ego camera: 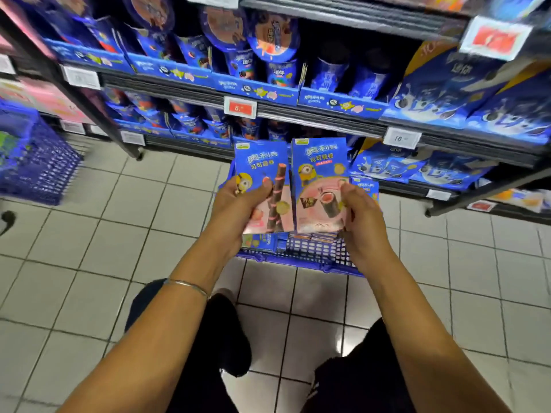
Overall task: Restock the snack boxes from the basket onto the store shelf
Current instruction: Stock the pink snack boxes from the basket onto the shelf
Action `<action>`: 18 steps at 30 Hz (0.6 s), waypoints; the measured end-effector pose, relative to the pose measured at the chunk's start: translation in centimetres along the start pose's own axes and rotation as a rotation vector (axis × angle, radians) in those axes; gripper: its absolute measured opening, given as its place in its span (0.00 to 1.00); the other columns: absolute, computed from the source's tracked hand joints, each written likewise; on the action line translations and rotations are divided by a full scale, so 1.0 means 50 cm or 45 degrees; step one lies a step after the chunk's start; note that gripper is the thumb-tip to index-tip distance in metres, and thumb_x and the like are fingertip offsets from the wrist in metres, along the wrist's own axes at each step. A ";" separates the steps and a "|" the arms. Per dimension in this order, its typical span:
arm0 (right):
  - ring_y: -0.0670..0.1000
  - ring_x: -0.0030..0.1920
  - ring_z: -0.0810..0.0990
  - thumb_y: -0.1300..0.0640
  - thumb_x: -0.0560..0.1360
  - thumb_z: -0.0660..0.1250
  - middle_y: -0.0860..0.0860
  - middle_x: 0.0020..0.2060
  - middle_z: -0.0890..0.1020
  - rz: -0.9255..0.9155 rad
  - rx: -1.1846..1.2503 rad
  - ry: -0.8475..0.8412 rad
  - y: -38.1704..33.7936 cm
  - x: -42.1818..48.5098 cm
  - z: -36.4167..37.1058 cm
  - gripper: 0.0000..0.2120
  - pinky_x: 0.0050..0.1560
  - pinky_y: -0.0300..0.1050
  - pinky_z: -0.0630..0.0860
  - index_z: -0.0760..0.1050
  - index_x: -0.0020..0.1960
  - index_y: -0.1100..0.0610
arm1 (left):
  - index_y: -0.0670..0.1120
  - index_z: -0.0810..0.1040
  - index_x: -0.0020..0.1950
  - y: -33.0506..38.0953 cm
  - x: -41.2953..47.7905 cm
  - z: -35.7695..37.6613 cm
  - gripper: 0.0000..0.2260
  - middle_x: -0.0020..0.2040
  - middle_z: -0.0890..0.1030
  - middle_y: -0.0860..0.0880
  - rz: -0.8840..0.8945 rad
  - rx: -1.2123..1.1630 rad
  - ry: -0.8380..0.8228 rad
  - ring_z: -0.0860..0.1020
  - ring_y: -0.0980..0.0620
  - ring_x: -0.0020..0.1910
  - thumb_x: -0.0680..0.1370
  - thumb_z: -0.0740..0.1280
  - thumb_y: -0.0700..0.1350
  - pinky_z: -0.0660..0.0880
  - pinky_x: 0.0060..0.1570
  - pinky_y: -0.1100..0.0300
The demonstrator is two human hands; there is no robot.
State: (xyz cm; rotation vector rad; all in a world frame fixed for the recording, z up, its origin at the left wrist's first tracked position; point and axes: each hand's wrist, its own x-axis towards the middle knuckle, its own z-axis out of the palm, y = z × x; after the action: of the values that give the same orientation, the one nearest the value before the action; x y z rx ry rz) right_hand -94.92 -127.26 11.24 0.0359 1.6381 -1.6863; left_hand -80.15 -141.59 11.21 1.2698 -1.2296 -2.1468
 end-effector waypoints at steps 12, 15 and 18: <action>0.48 0.53 0.83 0.51 0.74 0.70 0.42 0.51 0.84 -0.476 -0.226 -0.185 -0.532 -0.427 0.313 0.18 0.54 0.46 0.79 0.77 0.63 0.54 | 0.46 0.78 0.58 0.599 -0.371 0.048 0.07 0.46 0.85 0.47 0.163 -0.182 0.013 0.80 0.51 0.36 0.82 0.69 0.37 0.77 0.32 0.61; 0.60 0.66 0.79 0.50 0.79 0.62 0.56 0.64 0.81 -0.499 -0.057 -0.219 -0.610 -0.460 0.384 0.17 0.68 0.61 0.73 0.79 0.63 0.55 | 0.44 0.78 0.62 0.709 -0.405 0.036 0.11 0.49 0.87 0.45 0.134 -0.373 -0.063 0.85 0.49 0.40 0.80 0.68 0.39 0.84 0.41 0.53; 0.58 0.64 0.80 0.50 0.76 0.67 0.55 0.64 0.81 -0.507 -0.040 -0.324 -0.674 -0.469 0.442 0.14 0.61 0.58 0.77 0.82 0.60 0.48 | 0.44 0.79 0.64 0.798 -0.420 0.010 0.11 0.56 0.86 0.42 0.174 -0.400 -0.124 0.85 0.44 0.49 0.82 0.66 0.40 0.82 0.52 0.45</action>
State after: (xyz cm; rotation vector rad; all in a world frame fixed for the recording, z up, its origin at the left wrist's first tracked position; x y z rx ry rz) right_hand -85.68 -138.94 55.42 -0.5311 1.5463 -1.8643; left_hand -74.12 -149.64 55.14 0.9331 -0.9360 -2.2151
